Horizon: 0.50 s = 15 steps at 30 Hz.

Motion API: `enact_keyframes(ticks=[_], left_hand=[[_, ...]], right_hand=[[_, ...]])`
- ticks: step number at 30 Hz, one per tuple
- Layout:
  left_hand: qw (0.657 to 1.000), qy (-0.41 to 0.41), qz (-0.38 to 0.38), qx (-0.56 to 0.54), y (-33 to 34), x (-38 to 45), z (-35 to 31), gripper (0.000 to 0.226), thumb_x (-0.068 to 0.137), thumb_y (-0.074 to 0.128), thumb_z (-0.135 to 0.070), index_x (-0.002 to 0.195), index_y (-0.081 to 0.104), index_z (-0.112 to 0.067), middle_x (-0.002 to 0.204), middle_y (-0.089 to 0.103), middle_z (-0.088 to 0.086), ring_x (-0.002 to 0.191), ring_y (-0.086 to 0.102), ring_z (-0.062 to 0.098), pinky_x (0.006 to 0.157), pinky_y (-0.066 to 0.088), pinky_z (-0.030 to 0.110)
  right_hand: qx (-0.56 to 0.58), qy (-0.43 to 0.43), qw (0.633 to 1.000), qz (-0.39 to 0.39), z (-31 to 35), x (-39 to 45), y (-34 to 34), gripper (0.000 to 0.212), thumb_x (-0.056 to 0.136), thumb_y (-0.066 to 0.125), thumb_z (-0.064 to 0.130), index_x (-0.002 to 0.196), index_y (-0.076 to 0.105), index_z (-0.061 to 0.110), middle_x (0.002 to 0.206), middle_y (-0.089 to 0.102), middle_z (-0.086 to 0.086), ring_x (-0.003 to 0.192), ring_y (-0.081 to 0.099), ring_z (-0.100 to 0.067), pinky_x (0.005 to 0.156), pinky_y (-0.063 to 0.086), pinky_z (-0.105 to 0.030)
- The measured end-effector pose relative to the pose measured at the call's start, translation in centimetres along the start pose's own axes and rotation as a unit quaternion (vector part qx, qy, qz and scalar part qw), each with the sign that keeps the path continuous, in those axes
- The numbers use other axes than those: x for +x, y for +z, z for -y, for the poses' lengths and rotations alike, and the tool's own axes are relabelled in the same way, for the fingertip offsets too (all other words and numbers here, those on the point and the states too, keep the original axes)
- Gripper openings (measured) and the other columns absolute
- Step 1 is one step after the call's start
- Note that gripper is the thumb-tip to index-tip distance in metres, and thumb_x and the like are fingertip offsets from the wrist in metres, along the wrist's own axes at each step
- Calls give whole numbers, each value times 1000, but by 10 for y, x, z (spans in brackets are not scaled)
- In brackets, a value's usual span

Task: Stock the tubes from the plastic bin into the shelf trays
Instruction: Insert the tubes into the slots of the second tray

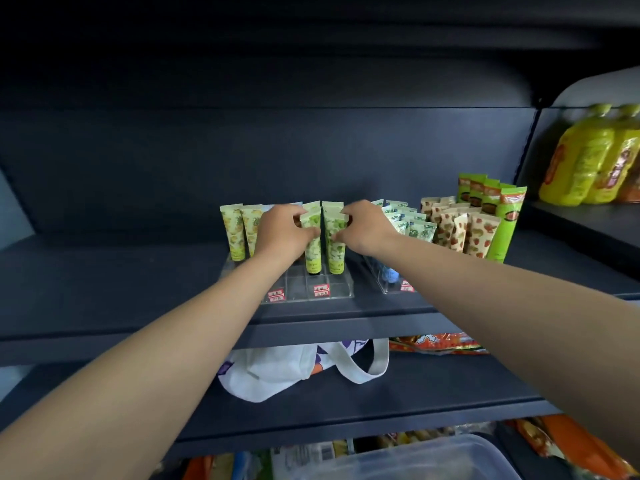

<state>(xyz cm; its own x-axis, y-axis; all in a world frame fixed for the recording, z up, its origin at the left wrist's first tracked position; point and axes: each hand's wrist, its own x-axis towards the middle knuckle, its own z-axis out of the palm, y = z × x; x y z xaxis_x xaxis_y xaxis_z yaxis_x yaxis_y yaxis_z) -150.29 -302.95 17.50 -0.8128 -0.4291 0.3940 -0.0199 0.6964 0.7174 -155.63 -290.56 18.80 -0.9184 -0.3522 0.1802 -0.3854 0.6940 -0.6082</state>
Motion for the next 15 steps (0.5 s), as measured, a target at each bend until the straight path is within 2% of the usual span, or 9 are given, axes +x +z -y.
enact_keyframes(ticks=[3,6,8,10,11,13,15], left_hand=[[1000,13,13,15,3,-2,3,43,79,74,-23,119,63,-9,100,64,4,85,51,13,76,39,22],[999,19,21,23,3,-3,2,33,80,73,-22,109,66,-7,89,58,2,83,52,16,76,43,28],[999,23,26,22,2,-2,1,27,79,73,-22,103,65,-12,86,56,2,82,54,18,75,45,30],[999,23,30,25,2,-1,1,37,79,74,-22,112,64,-10,88,56,1,83,53,16,73,42,26],[999,20,29,23,1,0,1,41,79,74,-23,116,63,-9,90,56,0,84,52,14,74,40,24],[999,17,24,19,0,1,1,43,78,75,-23,118,62,-10,91,56,-1,84,52,13,74,39,22],[999,17,23,19,0,1,1,42,78,75,-23,117,63,-10,93,58,1,85,52,12,74,38,22]], right_hand=[[-24,0,1000,10,0,0,0,27,84,67,12,108,60,4,99,60,-8,96,57,-26,69,44,-25],[-33,-7,999,-1,-1,0,1,50,83,67,12,131,51,5,125,57,-9,111,56,-26,79,42,-25],[-33,-14,999,-1,-1,1,0,40,82,67,10,121,58,7,111,60,-6,99,57,-25,71,39,-23],[-37,-13,999,-4,-3,2,-1,18,81,67,8,98,62,10,93,58,-2,87,52,-22,64,37,-22],[-42,-18,999,-6,-3,3,-1,19,80,68,8,98,62,9,97,59,-4,87,52,-22,65,38,-23],[-51,-30,998,-11,-2,1,-4,37,80,70,8,116,60,7,115,60,-8,98,57,-24,71,39,-24],[-59,-42,997,-18,0,1,-5,46,80,70,8,124,57,8,122,59,-8,106,59,-25,74,41,-24]])
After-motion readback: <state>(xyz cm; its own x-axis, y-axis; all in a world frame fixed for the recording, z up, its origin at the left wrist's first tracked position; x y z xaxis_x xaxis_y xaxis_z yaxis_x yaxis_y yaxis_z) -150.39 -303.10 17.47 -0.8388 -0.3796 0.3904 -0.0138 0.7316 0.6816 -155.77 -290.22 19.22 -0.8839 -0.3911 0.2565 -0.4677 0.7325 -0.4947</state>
